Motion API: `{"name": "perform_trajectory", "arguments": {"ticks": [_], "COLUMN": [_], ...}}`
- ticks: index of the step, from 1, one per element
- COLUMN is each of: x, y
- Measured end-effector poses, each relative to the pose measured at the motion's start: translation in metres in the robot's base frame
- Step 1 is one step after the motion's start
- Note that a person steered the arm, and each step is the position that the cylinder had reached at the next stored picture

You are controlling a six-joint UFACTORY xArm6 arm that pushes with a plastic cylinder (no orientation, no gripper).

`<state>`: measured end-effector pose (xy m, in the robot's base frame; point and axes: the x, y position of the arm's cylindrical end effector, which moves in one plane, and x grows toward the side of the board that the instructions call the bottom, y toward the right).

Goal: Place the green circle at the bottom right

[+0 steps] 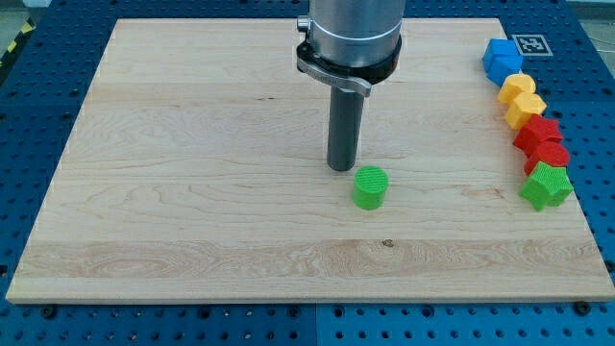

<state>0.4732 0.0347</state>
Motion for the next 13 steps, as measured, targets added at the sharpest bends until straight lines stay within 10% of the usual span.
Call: {"name": "perform_trajectory", "arguments": {"ticks": [13], "x": [0.082], "y": [0.094]}}
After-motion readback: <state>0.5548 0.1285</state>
